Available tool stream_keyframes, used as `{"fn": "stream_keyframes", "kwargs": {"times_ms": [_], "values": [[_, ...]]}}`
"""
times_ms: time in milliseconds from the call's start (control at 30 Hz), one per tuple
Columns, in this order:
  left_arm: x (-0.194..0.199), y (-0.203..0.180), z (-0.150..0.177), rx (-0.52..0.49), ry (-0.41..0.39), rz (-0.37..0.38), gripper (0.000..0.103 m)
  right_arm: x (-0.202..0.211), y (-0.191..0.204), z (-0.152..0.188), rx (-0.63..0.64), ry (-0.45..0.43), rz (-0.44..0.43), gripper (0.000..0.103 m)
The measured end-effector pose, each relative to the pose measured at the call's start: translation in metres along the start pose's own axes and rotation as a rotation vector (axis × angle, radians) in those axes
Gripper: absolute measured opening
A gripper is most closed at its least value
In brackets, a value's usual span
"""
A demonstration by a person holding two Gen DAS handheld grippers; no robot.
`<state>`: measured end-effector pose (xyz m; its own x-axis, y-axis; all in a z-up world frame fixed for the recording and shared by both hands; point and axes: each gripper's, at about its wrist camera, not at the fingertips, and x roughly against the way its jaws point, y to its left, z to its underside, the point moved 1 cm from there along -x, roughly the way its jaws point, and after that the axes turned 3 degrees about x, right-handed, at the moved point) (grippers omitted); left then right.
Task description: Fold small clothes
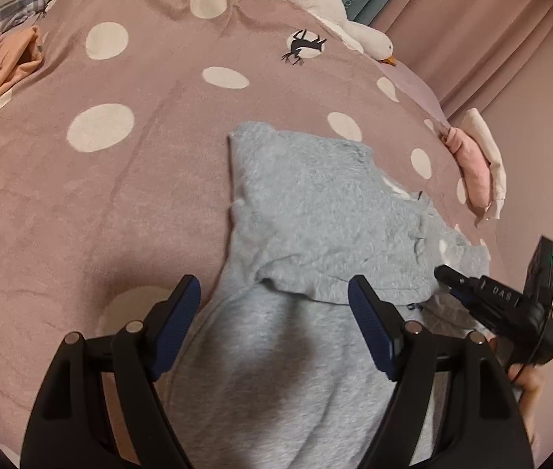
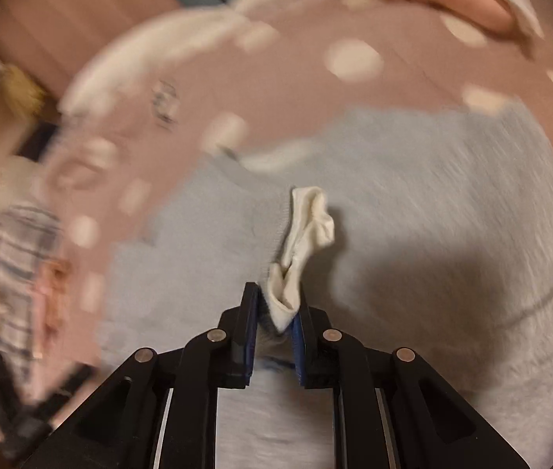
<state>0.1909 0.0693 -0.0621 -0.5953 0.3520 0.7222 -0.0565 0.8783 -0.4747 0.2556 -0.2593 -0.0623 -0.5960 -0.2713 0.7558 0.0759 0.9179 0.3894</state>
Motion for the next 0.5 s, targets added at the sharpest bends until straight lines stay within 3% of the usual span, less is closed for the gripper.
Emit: {"fn": "stream_keyframes", "kwargs": {"times_ms": [100, 167, 233, 300, 367, 500], "values": [[0.001, -0.012, -0.006, -0.03, -0.017, 0.008, 0.078, 0.023, -0.004, 0.001, 0.05, -0.098, 0.12, 0.016], [0.0, -0.021, -0.012, -0.046, -0.024, 0.023, 0.078, 0.032, -0.002, 0.002, 0.086, -0.124, 0.154, 0.016], [-0.005, -0.032, -0.017, -0.054, -0.026, 0.054, 0.078, 0.038, 0.006, 0.002, 0.123, -0.169, 0.129, 0.016], [-0.012, -0.04, -0.019, -0.065, -0.02, 0.086, 0.078, 0.036, 0.021, -0.002, 0.181, -0.197, 0.025, 0.016], [-0.026, -0.046, -0.018, -0.074, 0.01, 0.106, 0.078, 0.025, 0.029, -0.002, 0.218, -0.165, -0.036, 0.016], [-0.067, -0.042, -0.008, -0.099, 0.14, 0.021, 0.075, -0.014, 0.016, 0.001, 0.114, -0.036, 0.034, 0.016]]}}
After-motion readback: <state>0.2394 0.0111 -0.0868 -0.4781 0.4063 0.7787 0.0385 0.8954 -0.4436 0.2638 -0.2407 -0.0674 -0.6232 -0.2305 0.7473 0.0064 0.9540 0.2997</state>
